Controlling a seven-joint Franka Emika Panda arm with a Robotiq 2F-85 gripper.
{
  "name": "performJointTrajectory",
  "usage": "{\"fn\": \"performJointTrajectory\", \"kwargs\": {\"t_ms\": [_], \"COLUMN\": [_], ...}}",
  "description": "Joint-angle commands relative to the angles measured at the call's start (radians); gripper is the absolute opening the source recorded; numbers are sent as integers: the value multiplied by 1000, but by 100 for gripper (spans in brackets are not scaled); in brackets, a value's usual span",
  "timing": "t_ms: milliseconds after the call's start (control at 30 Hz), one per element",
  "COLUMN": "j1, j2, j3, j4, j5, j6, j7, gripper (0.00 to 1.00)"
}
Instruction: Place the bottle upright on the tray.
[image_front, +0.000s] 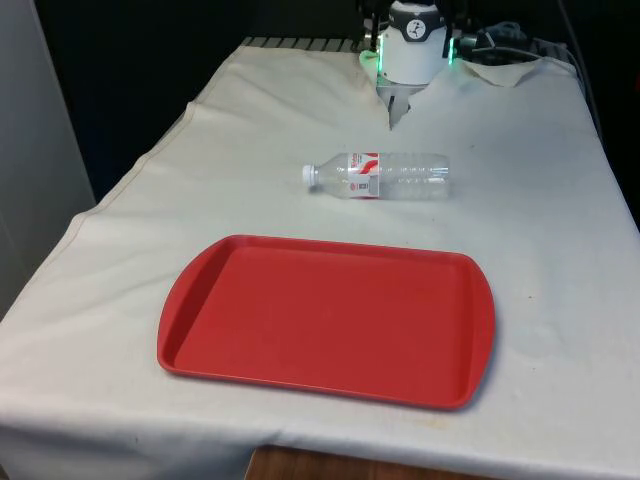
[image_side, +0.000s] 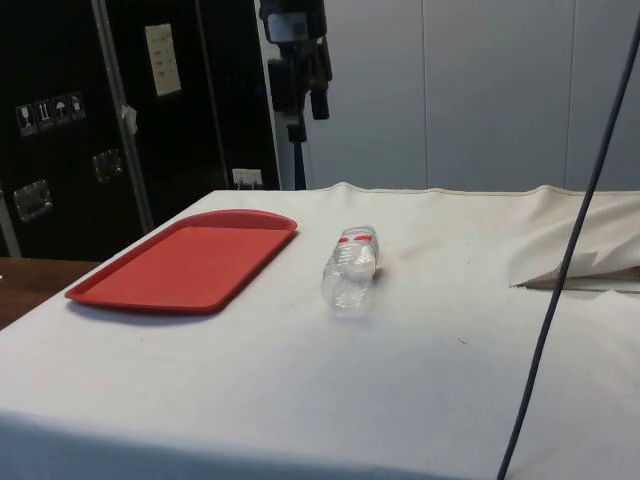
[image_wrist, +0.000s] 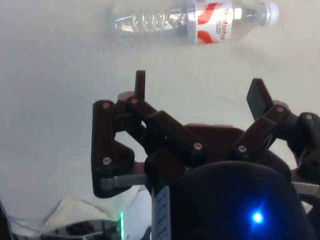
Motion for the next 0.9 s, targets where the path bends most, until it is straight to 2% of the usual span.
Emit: {"fn": "performJointTrajectory", "kwargs": {"t_ms": [0, 100, 133, 167, 367, 400, 433, 667, 700, 867], "j1": [1, 1, 0, 1, 0, 0, 1, 0, 0, -1], "j2": [-11, -23, -15, -26, -34, -28, -35, -22, -25, 8], "j3": [5, 13, 10, 15, 25, 23, 29, 38, 37, 36], "j4": [-30, -78, -61, -91, -151, -142, -163, -170, -165, -170], "j5": [-12, -12, 0, -12, -12, 0, -11, -5, 0, -2], "j6": [34, 77, 55, 88, 152, 137, 165, 186, 169, 215], "j7": [19, 33, 17, 37, 54, 40, 56, 60, 50, 70], "gripper": [100, 100, 100, 100, 100, 100, 100, 100, 100, 100]}}
